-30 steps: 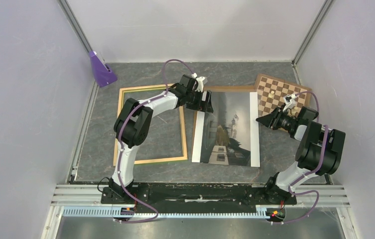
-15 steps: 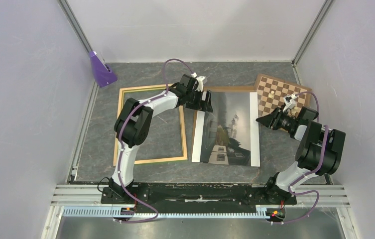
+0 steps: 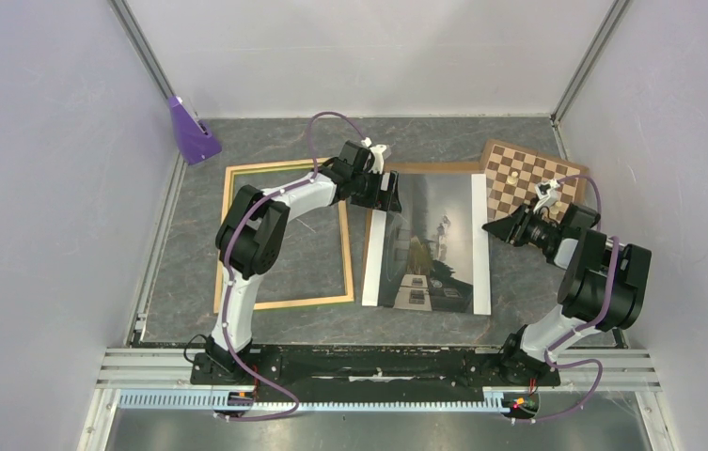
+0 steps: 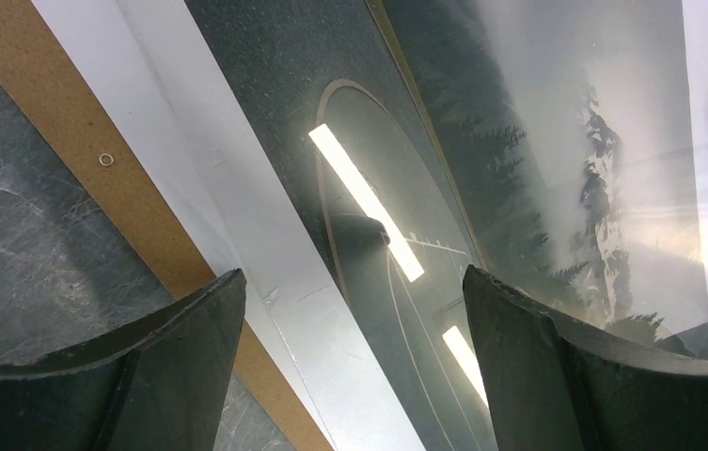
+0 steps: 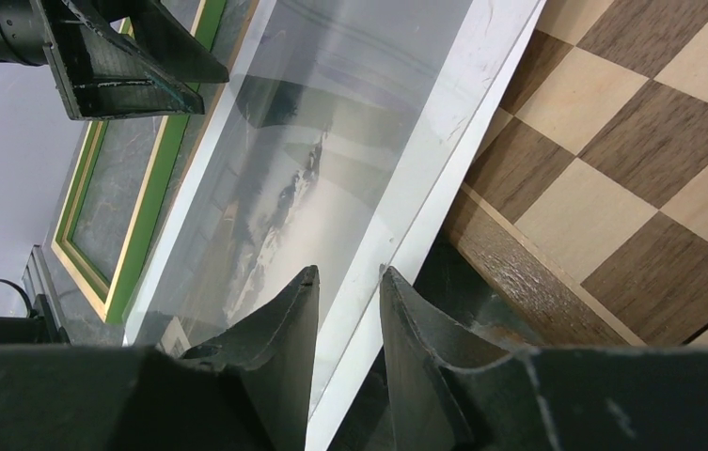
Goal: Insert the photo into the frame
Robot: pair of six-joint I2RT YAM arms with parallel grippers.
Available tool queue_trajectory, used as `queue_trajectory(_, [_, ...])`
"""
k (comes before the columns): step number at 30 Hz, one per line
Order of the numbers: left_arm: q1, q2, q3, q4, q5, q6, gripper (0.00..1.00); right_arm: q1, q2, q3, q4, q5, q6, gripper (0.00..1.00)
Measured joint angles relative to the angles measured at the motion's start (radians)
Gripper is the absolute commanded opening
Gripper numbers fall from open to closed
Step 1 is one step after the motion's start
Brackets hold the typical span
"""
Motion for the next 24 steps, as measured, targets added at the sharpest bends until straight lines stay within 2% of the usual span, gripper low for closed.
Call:
queue_trajectory(19, [-0.005, 0.0, -0.018, 0.037, 0.0, 0.0, 0.91, 0.025, 0.068, -0.007, 0.114, -0.013, 0.052, 0.33])
queue_trajectory(24, [-0.005, 0.0, -0.026, 0.049, -0.002, 0.0, 0.91, 0.036, 0.118, 0.041, 0.041, -0.045, 0.017, 0.29])
